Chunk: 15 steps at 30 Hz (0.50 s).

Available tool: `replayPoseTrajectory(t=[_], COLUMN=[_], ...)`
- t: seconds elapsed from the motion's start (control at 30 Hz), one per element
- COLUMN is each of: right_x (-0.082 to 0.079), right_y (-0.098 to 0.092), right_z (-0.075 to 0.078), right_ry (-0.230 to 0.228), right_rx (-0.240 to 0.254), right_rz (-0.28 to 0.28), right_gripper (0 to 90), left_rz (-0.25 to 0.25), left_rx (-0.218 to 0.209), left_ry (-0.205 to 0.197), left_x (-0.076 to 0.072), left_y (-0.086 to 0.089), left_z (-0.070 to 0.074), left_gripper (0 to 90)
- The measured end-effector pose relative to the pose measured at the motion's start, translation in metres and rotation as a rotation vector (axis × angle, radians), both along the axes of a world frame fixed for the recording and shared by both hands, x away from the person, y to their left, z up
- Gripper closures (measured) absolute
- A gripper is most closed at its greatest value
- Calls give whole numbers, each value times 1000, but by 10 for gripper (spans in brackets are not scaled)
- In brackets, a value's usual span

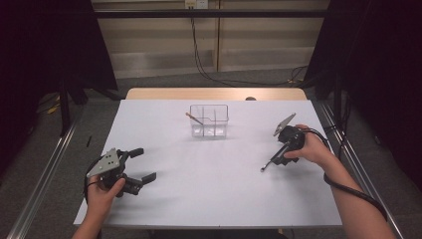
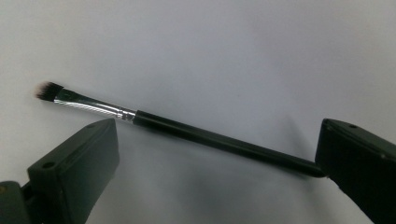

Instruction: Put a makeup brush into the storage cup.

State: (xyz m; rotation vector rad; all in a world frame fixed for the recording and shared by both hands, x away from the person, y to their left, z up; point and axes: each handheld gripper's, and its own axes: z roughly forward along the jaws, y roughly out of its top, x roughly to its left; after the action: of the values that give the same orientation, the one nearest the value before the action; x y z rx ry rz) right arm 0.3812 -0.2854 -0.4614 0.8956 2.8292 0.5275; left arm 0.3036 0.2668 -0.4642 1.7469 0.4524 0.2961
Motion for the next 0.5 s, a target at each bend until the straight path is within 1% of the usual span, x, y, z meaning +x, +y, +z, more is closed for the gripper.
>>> replayPoseTrajectory(t=[0.07, 0.27, 0.3, 0.43, 0.5], right_x=[1, 4, 5, 6, 6], right_y=[0, 2, 2, 2, 2], right_z=[-2, -7, -7, -7, -7], right_ry=[8, 21, 17, 31, 39], right_rx=[6, -9, -8, -10, -12], right_rz=[-2, -2, 11, 18, 10], right_gripper=[0, 3, 5, 30, 39], left_rz=[0, 5, 4, 9, 8], left_rx=[1, -2, 1, 3, 1], left_ry=[0, 1, -1, -2, 1], left_x=[0, 0, 1, 0, 0], left_y=[0, 2, 2, 2, 3], left_z=[0, -1, -1, -1, -1], left_gripper=[3, 2, 3, 3, 3])
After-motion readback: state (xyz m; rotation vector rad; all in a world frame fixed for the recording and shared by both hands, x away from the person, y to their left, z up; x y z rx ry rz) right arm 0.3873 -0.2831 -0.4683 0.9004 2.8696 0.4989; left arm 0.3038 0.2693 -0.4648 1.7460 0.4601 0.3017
